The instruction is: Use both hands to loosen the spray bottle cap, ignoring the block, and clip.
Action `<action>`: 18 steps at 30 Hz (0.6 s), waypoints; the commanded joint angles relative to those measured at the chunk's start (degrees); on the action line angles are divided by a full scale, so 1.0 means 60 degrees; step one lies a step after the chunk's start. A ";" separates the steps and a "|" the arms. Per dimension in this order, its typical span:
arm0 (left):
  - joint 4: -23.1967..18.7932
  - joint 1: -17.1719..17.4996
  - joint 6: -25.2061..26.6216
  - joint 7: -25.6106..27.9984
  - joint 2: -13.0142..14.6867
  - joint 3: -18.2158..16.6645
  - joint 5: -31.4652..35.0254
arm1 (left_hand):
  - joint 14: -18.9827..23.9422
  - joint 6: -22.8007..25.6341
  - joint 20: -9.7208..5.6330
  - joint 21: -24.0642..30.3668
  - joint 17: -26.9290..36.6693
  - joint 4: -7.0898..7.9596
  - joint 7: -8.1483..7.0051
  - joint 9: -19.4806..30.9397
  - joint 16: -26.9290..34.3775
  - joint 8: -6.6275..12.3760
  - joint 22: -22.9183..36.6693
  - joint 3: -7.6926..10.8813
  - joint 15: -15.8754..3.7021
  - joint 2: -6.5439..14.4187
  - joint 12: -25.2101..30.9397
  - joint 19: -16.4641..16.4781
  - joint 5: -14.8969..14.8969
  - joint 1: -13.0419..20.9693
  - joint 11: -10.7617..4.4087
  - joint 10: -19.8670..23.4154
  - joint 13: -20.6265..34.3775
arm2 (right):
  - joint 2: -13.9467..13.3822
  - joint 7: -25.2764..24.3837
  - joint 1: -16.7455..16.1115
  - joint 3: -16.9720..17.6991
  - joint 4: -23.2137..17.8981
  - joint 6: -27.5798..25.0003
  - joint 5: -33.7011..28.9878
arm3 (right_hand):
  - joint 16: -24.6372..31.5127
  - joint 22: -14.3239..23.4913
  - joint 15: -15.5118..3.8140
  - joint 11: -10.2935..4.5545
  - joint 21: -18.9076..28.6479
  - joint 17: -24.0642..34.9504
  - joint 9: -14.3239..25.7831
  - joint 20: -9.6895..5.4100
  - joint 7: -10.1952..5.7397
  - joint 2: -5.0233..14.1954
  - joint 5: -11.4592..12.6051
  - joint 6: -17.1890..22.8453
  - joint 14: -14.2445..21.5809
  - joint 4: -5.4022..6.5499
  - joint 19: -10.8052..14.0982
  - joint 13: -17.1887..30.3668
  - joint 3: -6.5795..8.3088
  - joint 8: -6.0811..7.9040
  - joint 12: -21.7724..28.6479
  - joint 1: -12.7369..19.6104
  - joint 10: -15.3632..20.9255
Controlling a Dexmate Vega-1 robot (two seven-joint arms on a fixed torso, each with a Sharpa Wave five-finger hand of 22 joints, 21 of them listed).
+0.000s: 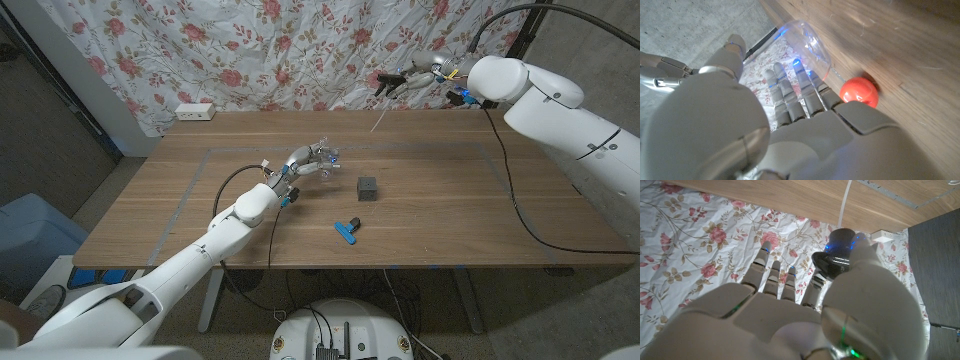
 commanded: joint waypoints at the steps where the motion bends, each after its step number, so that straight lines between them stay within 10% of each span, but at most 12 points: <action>1: -0.0189 0.0287 -0.0078 -0.0061 0.0124 -0.0184 -0.0304 | -0.0115 0.0329 -0.0074 -0.0037 -0.0046 -0.0080 -0.0143 -0.0009 -0.0058 -0.0109 0.0014 0.0017 -0.1091 0.1401 -0.0047 -0.0048 0.0029 -0.1202 -0.0047 -0.0061 -0.0073 | 0.0015 -0.0406 -0.0267 -0.0038 0.0001 -0.0396 0.0044 | 0.0053 0.0037 -0.0006 0.0026 -0.0036 0.0020 0.0091 -0.0033 0.0000 0.0136 0.0040 0.0048 0.0068 0.0005 0.0035 -0.0009 0.0071 0.0066 -0.0007 0.0088 0.0103; 18: -0.0180 0.0621 -0.0133 -0.0416 0.0217 -0.0299 -0.0820 | -0.0585 0.0041 -0.0298 -0.0091 -0.0485 -0.0067 -0.0389 -0.0046 -0.0312 -0.1104 -0.0007 -0.0021 -0.1161 0.1104 -0.0524 -0.0296 0.0004 -0.0731 -0.0238 -0.0635 -0.0653 | 0.0043 -0.1021 -0.0716 0.0033 -0.0006 -0.0655 0.0359 | 0.0075 0.0037 -0.0047 -0.0026 -0.0038 0.0025 0.0037 -0.0053 0.0012 0.0166 0.0058 0.0000 0.0127 0.0006 0.0032 -0.0010 0.0080 0.0061 -0.0020 0.0110 0.0171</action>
